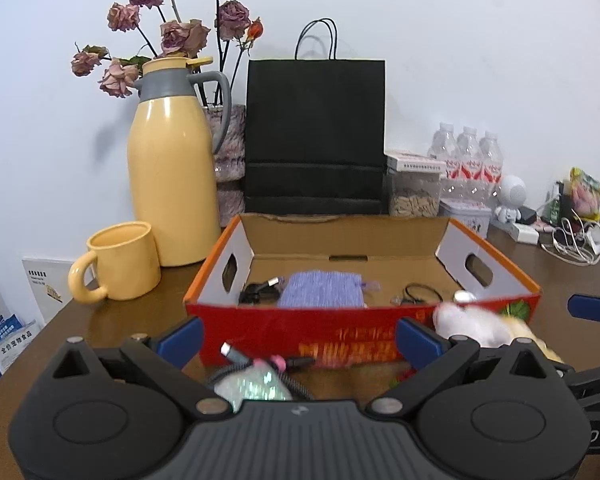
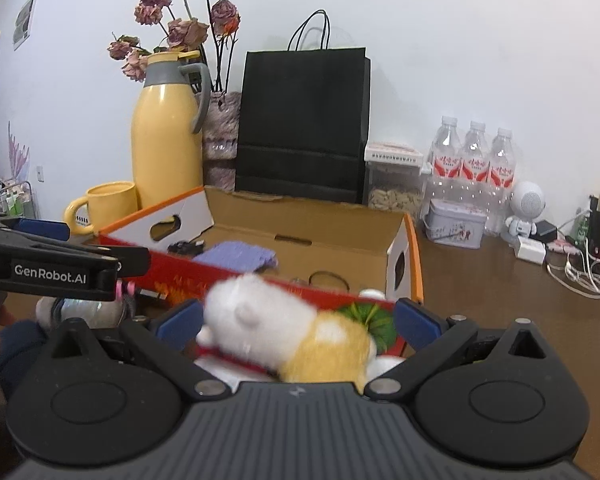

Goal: Organize objects
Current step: 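Withdraw both tools from the box back over the table, then grasp the white bead-filled container with the right tool while left tool approaches the dark blue pouch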

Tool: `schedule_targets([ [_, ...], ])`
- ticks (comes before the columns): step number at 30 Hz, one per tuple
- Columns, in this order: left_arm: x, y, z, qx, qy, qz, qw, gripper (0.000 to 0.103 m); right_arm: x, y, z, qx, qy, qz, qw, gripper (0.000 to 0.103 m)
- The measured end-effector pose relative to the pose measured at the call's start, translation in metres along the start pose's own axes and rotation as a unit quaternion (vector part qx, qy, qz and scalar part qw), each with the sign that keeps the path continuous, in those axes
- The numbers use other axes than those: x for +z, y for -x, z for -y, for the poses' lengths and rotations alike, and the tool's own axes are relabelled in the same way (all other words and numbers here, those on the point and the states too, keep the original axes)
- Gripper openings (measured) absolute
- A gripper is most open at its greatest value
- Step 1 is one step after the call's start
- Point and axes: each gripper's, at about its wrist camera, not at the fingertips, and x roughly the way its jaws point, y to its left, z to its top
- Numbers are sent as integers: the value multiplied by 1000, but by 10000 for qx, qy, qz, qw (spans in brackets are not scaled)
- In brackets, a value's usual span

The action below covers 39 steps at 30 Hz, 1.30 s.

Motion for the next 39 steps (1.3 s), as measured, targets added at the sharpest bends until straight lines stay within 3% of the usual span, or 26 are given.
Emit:
schedule_targets([
  [9, -24, 23, -13, -13, 162, -212, 9996, 102, -24, 29, -11, 41, 28, -14, 10000, 103],
  [19, -44, 45, -25, 74, -9, -449, 9990, 102, -41, 43, -26, 170, -71, -275, 9995, 103],
  [33, -48, 37, -76, 733, 211, -700, 9946, 102, -48, 26, -48, -137, -193, -661, 9975, 103],
  [37, -49, 25, -94, 1005, 325, -906, 9903, 96, -48, 26, -47, -196, -238, -661, 9973, 103],
  [38, -50, 22, -98, 1034, 342, -973, 9893, 87, -48, 26, -46, -191, -249, -663, 9973, 103],
  [39, -51, 22, -101, 1046, 361, -1001, 9888, 85, -48, 26, -46, -192, -251, -664, 9973, 103],
])
